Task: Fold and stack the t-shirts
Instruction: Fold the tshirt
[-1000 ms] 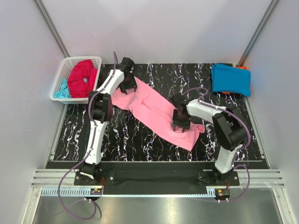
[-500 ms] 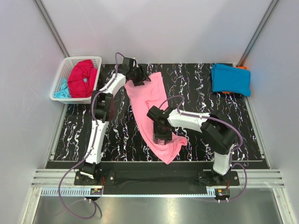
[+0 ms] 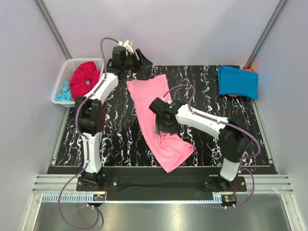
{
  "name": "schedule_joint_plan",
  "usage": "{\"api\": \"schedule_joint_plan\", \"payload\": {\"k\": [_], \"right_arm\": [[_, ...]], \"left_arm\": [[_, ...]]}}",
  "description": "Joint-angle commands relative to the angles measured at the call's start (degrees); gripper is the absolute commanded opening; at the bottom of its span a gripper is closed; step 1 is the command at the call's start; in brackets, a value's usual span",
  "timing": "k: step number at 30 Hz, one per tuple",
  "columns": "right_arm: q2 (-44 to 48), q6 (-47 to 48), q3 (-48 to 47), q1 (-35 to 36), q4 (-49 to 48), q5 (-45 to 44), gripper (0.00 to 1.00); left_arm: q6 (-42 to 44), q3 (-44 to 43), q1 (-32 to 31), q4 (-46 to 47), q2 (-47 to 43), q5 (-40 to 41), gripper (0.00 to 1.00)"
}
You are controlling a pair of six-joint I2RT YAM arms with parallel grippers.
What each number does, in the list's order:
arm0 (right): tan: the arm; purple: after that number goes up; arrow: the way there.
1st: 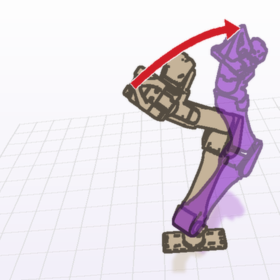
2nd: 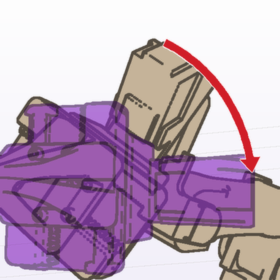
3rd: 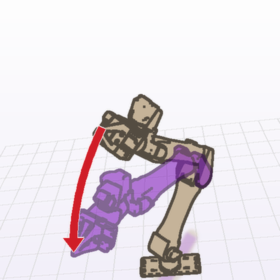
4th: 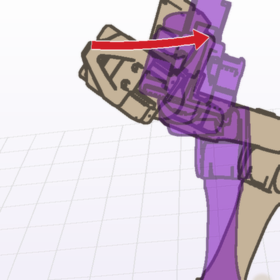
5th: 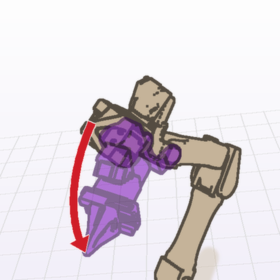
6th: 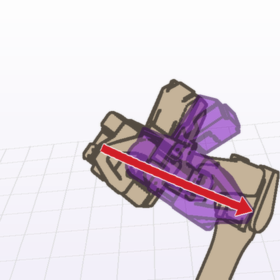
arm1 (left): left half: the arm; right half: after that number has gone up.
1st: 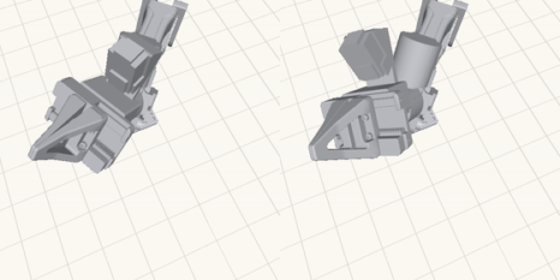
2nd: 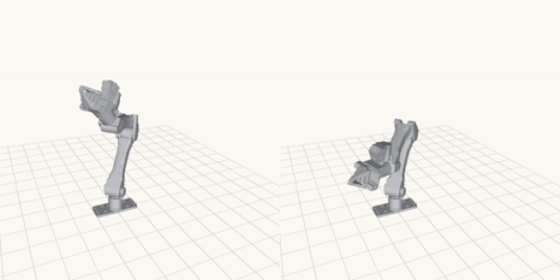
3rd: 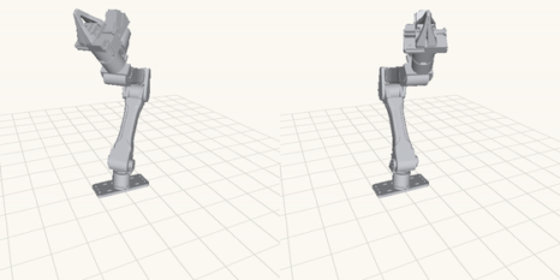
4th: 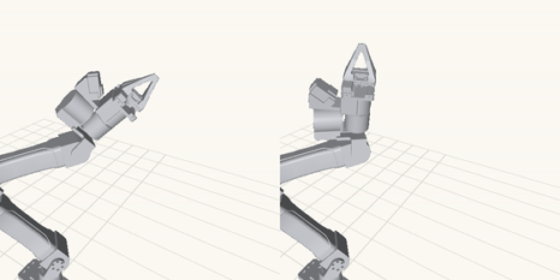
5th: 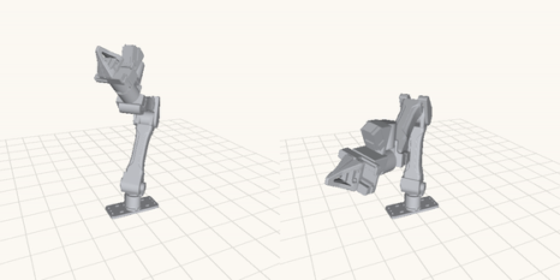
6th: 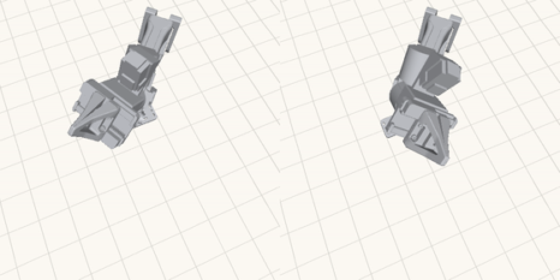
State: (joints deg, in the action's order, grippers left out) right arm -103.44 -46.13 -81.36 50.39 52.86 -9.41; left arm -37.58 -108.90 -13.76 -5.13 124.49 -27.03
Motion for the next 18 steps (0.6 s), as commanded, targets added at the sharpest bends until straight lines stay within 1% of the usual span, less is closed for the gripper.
{"api": "schedule_joint_plan", "payload": {"k": [1, 2, 4, 5, 6, 7, 8, 9, 10, 11, 12, 13, 14, 15, 16, 17, 18], "right_arm": [[2.63, 2.09, -4.85, -0.38, 3.39, -7.64, 0.66], [2.19, 4.10, -5.47, -1.69, 3.48, -8.08, 0.67], [0.70, 6.82, -7.66, -3.97, 3.04, -8.08, 0.67], [0.26, 7.80, -8.11, -7.38, 2.43, -7.38, 0.66], [-0.18, 8.77, -8.46, -9.50, 1.47, -6.07, 0.66], [-0.53, 10.69, -8.20, -11.78, -1.50, -4.49, 0.63], [-0.62, 11.49, -8.02, -14.59, -3.27, -1.61, 0.61], [-0.80, 12.81, -7.94, -18.80, -5.20, 0.16, 0.59], [-1.84, 14.47, -8.20, -20.84, -9.75, 2.18, 0.58], [-2.81, 16.84, -8.89, -22.43, -11.80, 5.07, 0.56], [-4.30, 18.60, -11.69, -24.36, -13.30, 6.93, 0.53], [-9.36, 22.88, -14.67, -24.90, -13.75, 8.86, 0.52], [-12.37, 25.10, -17.92, -25.16, -13.40, 12.97, 0.49], [-15.45, 27.12, -24.91, -25.17, -12.44, 14.58, 0.47], [-20.79, 29.15, -28.12, -25.17, -10.87, 15.90, 0.41], [-23.01, 29.69, -30.76, -25.17, -10.41, 18.18, 0.36], [-24.78, 29.87, -34.88, -25.17, -10.06, 19.07, 0.30]], "left_arm": [[1.01, 1.14, 0.14, -0.39, -7.67, -1.72, 0.61], [3.20, 3.24, -0.21, -4.24, -10.55, 0.37, 0.61], [5.58, 6.40, -1.09, -7.86, -14.08, 5.20, 0.61], [6.55, 10.08, -1.53, -10.93, -18.36, 11.41, 0.61], [6.12, 12.38, -1.53, -12.52, -20.23, 15.56, 0.61], [5.07, 14.66, -1.45, -13.85, -22.68, 19.52, 0.60], [2.11, 18.69, -1.27, -17.51, -24.62, 26.78, 0.58], [0.07, 20.73, -1.10, -19.55, -28.38, 30.68, 0.57], [-1.43, 22.84, -1.01, -20.70, -29.99, 32.11, 0.56], [-3.01, 27.03, -1.01, -20.98, -31.66, 33.43, 0.54], [-4.33, 29.25, -1.53, -21.24, -35.15, 33.96, 0.54], [-5.47, 31.45, -1.80, -19.94, -36.41, 33.45, 0.52], [-6.09, 35.12, -3.36, -18.97, -37.46, 31.18, 0.51], [-6.01, 36.29, -4.42, -18.52, -38.00, 30.29, 0.51], [-5.40, 37.00, -5.57, -18.17, -37.48, 28.97, 0.51], [-3.39, 37.27, -7.23, -18.08, -36.78, 25.13, 0.51], [-2.85, 37.36, -7.68, -18.16, -35.90, 23.09, 0.51]]}}
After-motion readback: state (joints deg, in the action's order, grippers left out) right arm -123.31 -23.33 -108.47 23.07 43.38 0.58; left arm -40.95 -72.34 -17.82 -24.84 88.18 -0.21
